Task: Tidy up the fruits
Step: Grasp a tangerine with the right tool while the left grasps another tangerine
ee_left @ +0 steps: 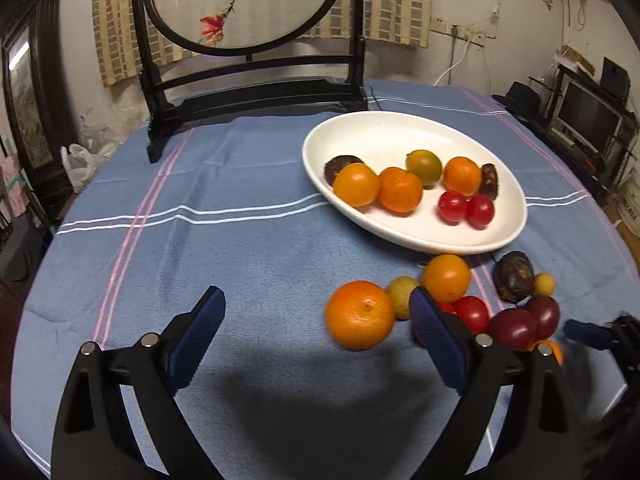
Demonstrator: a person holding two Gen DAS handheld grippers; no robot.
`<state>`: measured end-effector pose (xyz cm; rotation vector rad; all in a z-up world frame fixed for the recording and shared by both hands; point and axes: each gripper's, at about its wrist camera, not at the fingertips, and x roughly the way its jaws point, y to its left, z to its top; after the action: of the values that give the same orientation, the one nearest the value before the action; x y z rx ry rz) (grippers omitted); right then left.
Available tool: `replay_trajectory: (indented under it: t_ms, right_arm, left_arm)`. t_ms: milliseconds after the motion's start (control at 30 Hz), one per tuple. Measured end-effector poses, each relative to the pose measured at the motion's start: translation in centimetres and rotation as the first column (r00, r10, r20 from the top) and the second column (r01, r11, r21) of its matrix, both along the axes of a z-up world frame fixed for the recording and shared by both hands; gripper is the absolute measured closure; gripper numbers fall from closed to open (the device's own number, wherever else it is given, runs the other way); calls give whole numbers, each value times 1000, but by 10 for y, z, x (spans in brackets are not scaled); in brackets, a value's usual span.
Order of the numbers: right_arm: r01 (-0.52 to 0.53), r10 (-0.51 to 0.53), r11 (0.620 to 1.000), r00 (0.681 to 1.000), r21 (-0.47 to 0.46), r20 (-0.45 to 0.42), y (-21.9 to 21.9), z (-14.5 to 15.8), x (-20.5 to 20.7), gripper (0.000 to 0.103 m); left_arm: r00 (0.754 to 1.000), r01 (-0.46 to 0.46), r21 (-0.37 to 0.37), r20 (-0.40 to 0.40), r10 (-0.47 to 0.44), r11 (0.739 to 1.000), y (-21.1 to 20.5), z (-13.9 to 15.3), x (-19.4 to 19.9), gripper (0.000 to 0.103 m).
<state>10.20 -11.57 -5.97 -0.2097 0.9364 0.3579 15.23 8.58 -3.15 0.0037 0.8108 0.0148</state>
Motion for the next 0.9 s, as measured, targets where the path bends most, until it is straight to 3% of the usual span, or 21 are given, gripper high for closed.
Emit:
replay_trajectory:
  t_ms: [33, 100, 200, 433, 700, 900]
  right_arm:
    - [8, -8, 1000, 1000, -3, -12, 0, -4, 3, 44]
    - [1, -1, 1000, 1000, 3, -22, 2, -7, 4, 46]
    - [-27, 27, 999, 999, 30, -18, 2, -6, 2, 64]
    - [-20, 28, 982, 999, 190, -40, -28, 1, 3, 64]
    - [-53, 49, 977, 998, 205, 27, -36, 12, -10, 64]
    - [-59, 51, 973, 998, 224, 45, -36, 17, -10, 64]
  left_arm:
    - [1000, 2, -8, 3, -2, 1000, 0, 0, 0, 12]
    - [1000, -13, -13, 7, 13, 1000, 3, 0, 0, 12]
    - [999, -35, -29, -8, 35, 999, 8, -2, 3, 12]
    - [998, -49, -20, -48, 48, 999, 13, -11, 8, 12]
    - [1000, 19, 31, -20, -18, 999, 2, -5, -4, 10]
    - [995, 71, 41, -71, -68, 997, -3, -15, -6, 10]
